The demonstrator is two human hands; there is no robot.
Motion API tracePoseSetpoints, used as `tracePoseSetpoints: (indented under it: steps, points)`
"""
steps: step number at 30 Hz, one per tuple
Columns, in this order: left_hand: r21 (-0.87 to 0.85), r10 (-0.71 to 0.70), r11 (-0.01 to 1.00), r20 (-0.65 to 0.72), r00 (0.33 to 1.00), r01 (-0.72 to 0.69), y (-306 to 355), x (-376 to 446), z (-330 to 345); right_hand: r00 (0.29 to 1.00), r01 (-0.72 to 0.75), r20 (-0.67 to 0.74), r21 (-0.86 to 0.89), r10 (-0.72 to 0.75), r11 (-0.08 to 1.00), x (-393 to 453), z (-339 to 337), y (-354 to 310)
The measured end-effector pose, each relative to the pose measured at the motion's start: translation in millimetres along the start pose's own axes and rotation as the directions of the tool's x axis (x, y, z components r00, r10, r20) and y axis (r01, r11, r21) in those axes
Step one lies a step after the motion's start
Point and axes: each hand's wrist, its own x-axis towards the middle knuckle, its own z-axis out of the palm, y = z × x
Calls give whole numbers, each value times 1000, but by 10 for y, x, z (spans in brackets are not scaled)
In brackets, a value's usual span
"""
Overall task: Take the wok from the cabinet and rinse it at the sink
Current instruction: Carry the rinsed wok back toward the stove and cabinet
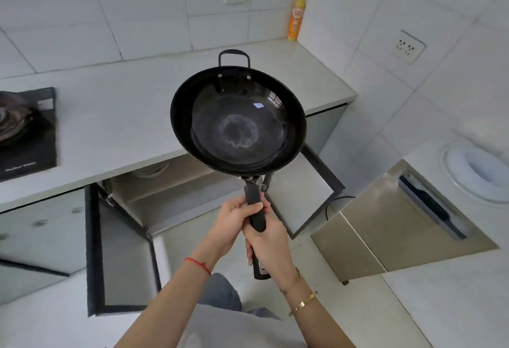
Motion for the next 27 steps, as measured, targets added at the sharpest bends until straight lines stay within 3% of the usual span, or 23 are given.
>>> tracePoseSetpoints:
  steps: [11, 20, 27]
  points:
    - [-143, 42, 986, -316, 948, -92, 592, 879, -888, 966, 27, 259, -66, -9, 997, 1359, 799, -392]
    - [-276, -13, 953, -441, 898, -122, 1385, 1594, -2269, 948, 22, 318, -94, 9, 995, 2421, 2203, -992]
    - [-213, -17, 973, -455, 890, -90, 1956, 1995, -3335, 933, -14, 356, -98, 48, 995, 3053, 3215, -1476]
